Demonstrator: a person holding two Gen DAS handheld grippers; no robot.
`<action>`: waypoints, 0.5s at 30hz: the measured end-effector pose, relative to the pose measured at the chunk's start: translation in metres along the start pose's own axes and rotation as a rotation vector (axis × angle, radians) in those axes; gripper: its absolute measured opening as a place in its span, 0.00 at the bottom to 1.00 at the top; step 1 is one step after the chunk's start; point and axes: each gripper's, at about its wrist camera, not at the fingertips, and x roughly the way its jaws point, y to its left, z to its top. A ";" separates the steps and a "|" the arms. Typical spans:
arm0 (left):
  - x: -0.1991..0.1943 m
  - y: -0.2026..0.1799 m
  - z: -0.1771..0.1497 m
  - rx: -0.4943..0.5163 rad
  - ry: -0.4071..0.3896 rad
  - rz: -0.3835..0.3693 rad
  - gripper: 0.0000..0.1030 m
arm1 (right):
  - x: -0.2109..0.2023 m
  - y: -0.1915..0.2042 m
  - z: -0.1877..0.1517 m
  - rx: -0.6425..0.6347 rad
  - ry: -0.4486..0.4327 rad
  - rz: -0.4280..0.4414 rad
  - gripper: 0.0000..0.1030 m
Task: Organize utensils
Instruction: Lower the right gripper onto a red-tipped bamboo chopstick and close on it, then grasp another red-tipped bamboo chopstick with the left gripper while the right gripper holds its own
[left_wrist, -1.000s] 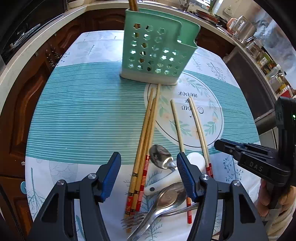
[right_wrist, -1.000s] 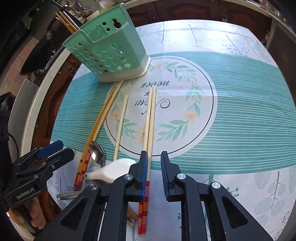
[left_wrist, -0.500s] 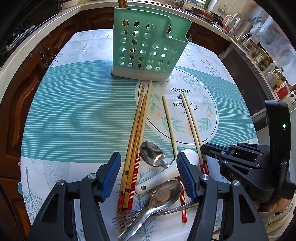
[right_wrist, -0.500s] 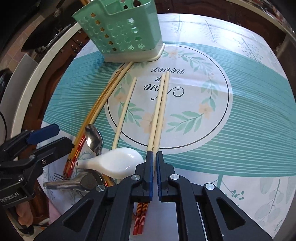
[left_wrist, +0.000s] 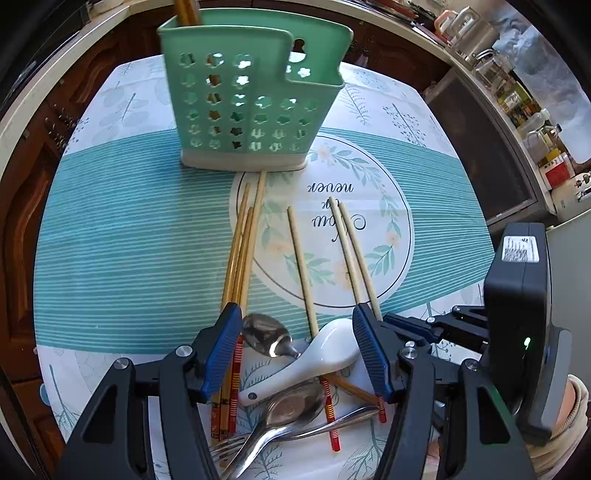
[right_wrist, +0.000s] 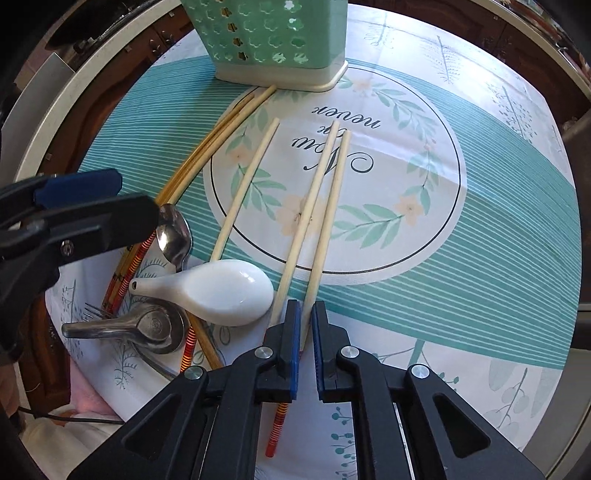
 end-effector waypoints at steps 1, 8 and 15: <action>0.001 -0.002 0.002 0.004 0.010 0.004 0.59 | 0.000 0.000 0.001 0.004 0.006 0.001 0.06; 0.016 -0.013 0.013 0.007 0.091 0.016 0.59 | 0.000 -0.023 0.003 0.099 0.003 0.042 0.05; 0.042 -0.029 0.021 -0.012 0.204 -0.027 0.35 | -0.005 -0.068 -0.014 0.274 -0.032 0.149 0.05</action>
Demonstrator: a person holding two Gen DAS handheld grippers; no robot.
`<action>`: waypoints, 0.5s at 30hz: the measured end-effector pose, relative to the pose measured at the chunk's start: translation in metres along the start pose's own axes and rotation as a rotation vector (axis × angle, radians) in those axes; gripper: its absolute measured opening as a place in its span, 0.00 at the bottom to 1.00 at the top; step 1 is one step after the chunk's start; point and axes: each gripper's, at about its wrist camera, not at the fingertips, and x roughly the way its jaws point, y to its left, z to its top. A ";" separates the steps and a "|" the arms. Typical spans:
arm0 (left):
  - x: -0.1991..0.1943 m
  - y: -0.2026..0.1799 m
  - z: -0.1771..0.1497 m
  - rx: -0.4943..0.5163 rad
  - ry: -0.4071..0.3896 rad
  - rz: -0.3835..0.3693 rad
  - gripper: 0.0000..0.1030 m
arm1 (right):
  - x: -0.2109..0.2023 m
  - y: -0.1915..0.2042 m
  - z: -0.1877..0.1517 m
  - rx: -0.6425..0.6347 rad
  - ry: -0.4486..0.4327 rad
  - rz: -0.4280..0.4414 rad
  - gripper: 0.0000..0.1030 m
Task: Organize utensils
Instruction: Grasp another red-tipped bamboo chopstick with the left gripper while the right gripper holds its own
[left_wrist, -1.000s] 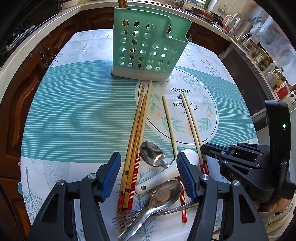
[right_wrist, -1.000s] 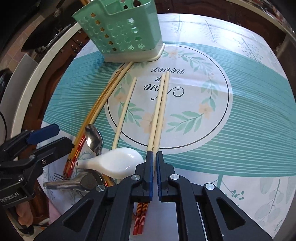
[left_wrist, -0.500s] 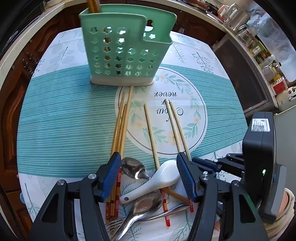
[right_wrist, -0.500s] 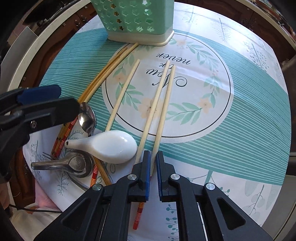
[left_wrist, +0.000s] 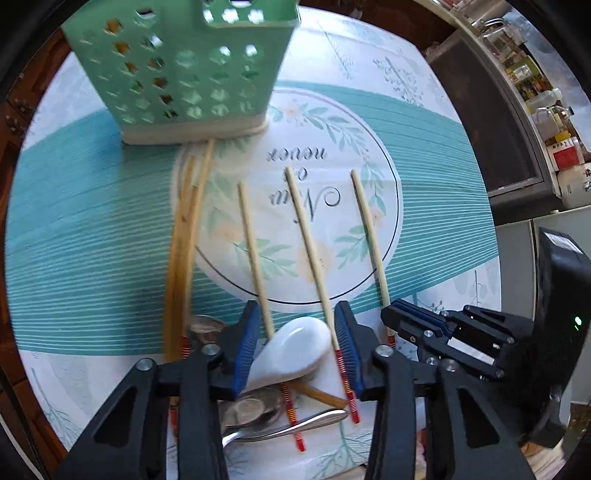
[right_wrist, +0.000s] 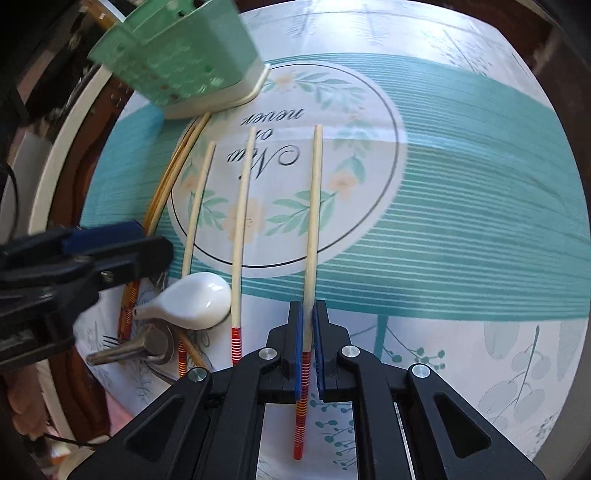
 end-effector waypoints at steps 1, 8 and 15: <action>0.006 -0.003 0.003 -0.009 0.018 0.002 0.34 | -0.002 -0.003 -0.001 0.009 -0.007 0.008 0.05; 0.023 -0.019 0.010 -0.023 0.065 0.016 0.32 | -0.007 -0.013 -0.011 0.033 -0.025 0.038 0.05; 0.044 -0.034 0.008 -0.039 0.095 0.115 0.15 | -0.007 -0.016 -0.025 0.034 -0.031 0.066 0.05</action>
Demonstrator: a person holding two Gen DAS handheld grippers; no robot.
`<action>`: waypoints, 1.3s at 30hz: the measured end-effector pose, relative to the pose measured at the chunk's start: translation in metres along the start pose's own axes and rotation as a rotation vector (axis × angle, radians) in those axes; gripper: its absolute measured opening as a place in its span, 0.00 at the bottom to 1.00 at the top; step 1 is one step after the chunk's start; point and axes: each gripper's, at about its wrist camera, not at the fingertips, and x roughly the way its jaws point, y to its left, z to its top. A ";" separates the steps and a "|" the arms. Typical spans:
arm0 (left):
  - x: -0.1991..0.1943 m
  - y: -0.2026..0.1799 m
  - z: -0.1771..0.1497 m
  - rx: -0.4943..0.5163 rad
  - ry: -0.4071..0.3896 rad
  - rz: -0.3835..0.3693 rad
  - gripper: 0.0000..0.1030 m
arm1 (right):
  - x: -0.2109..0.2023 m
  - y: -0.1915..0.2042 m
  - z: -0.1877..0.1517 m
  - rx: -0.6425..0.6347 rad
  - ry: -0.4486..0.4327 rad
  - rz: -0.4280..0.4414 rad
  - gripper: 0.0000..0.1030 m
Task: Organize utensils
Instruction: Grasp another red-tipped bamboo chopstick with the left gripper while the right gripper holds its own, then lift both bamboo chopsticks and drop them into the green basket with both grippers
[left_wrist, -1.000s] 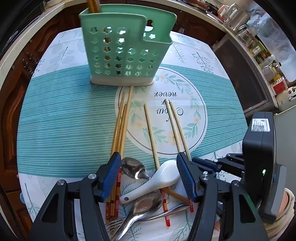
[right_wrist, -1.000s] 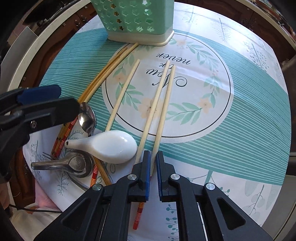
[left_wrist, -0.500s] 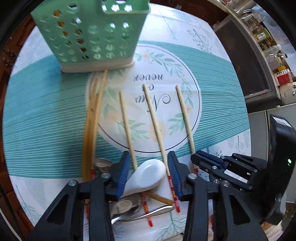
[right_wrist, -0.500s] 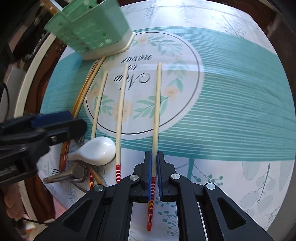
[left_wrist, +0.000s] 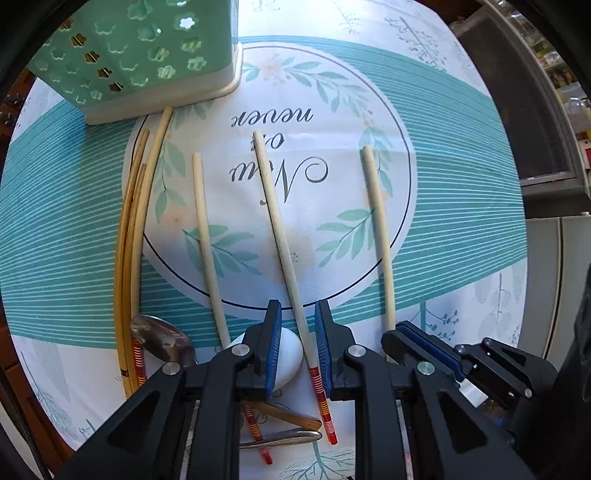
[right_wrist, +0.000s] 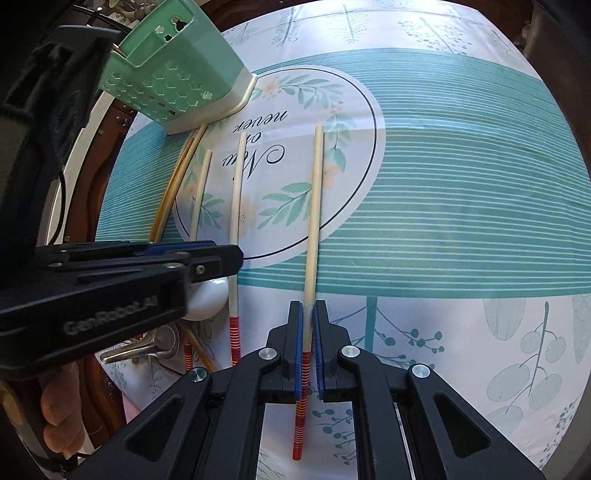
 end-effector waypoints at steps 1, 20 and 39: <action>0.000 -0.001 0.001 0.002 -0.006 0.015 0.15 | -0.001 -0.002 -0.001 -0.001 -0.004 0.001 0.05; -0.007 -0.021 -0.008 -0.010 -0.074 -0.062 0.03 | -0.022 -0.032 -0.013 0.083 -0.057 0.135 0.05; -0.113 0.020 -0.050 0.063 -0.410 -0.162 0.03 | -0.094 0.016 -0.022 -0.168 -0.369 0.247 0.05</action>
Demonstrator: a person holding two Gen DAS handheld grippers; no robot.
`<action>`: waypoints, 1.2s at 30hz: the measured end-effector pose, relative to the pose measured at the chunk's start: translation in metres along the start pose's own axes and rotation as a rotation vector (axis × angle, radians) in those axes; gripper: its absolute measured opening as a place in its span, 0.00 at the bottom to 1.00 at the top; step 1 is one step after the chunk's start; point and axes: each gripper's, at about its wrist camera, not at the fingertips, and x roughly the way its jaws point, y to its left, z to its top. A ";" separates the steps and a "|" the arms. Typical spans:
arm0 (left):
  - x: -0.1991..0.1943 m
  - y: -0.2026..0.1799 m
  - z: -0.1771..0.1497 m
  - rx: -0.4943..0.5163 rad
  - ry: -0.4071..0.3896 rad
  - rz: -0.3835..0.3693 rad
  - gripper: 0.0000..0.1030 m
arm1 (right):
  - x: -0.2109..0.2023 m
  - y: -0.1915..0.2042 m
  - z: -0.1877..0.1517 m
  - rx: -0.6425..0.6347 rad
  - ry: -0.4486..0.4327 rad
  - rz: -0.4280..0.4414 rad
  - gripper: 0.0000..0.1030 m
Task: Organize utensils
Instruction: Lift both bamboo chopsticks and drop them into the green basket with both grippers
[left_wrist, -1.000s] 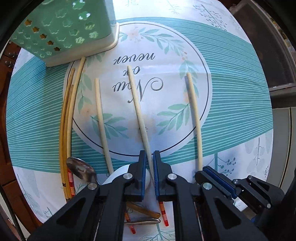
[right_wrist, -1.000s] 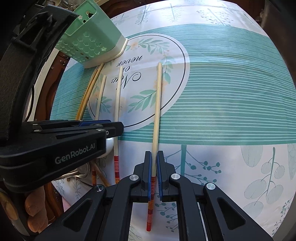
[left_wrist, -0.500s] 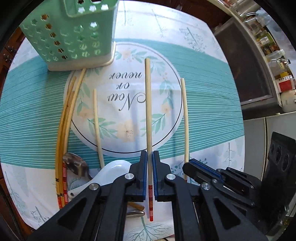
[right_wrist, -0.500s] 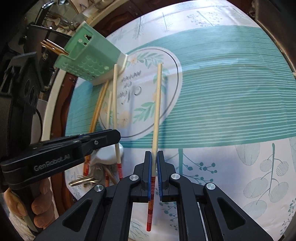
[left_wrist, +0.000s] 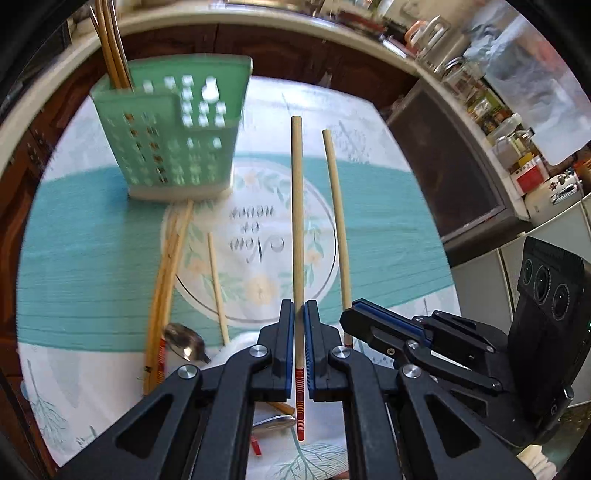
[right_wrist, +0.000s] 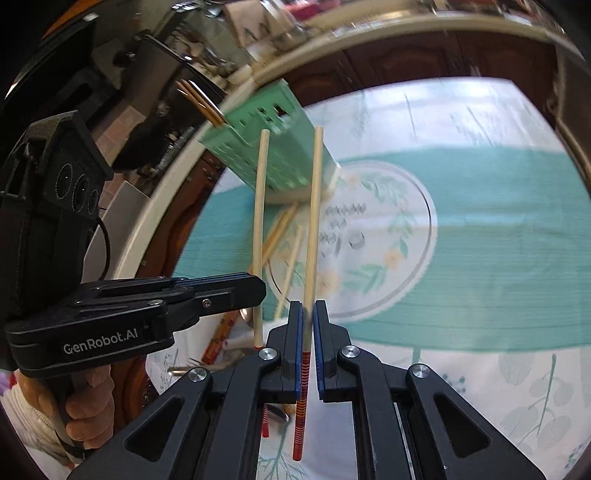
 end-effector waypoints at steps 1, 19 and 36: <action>-0.010 0.002 0.003 0.004 -0.024 0.003 0.03 | -0.006 0.005 0.005 -0.019 -0.025 -0.002 0.05; -0.135 0.076 0.126 -0.149 -0.580 0.186 0.03 | -0.016 0.091 0.174 -0.106 -0.483 -0.015 0.05; -0.101 0.119 0.139 -0.238 -0.752 0.206 0.03 | 0.118 0.092 0.234 -0.162 -0.642 -0.074 0.05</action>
